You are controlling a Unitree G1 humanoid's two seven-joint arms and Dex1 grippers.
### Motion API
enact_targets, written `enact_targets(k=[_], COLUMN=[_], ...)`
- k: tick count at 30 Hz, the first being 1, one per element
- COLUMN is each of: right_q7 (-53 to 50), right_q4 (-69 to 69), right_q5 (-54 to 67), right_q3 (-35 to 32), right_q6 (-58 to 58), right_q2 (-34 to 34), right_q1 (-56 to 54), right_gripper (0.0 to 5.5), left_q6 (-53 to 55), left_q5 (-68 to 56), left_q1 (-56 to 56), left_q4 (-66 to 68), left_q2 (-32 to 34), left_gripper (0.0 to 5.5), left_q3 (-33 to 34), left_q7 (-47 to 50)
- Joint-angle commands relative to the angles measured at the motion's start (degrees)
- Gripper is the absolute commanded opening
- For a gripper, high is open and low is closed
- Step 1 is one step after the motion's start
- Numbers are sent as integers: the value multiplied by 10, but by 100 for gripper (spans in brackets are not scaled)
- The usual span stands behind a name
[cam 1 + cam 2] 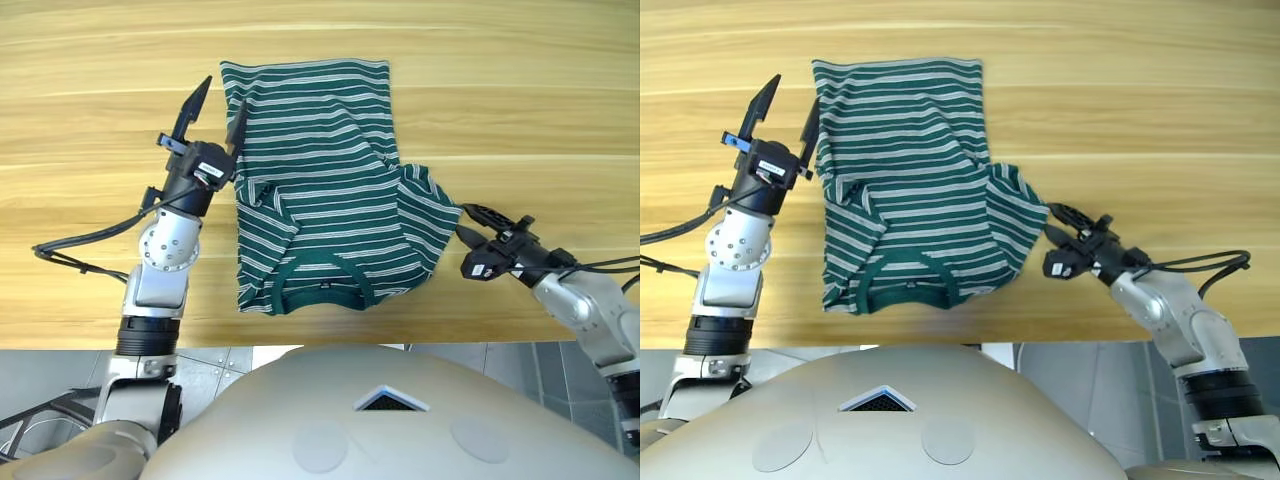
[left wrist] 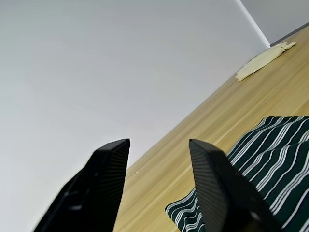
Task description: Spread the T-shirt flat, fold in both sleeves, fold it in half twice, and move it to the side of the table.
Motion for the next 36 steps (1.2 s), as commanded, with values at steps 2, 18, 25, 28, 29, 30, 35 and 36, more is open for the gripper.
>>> enact_targets(k=[2,18,25,28,29,30,35,36], right_q7=[21,-13,-8,-7,-10,-15,-47,-56], right_q4=[30,103,98,96,94,92,61,55], right_q5=[-14,-15,-5,-2,-1,3,49,57], right_q3=[35,68,71,71,69,66,32,26], right_q6=[1,9,4,3,4,3,-10,-11], right_q2=[9,35,31,31,32,35,55,62], right_q1=[-7,-83,-80,-77,-76,-76,-64,-62], right_gripper=[230,155,41,4,1,1,1,1], left_q6=[1,-9,-12,-13,-14,-16,-22,-23], left_q5=[-1,-6,-7,-6,-6,-7,-13,-13], left_q1=[-13,-6,-2,-2,-2,-1,3,3], left_q4=[9,18,12,12,14,16,21,23], left_q2=[-2,-14,-15,-18,-18,-19,-24,-25], left_gripper=[227,229,229,229,229,229,229,229], left_q3=[1,1,-2,-2,-2,-1,5,6], left_q7=[-2,1,-1,-1,0,1,7,8])
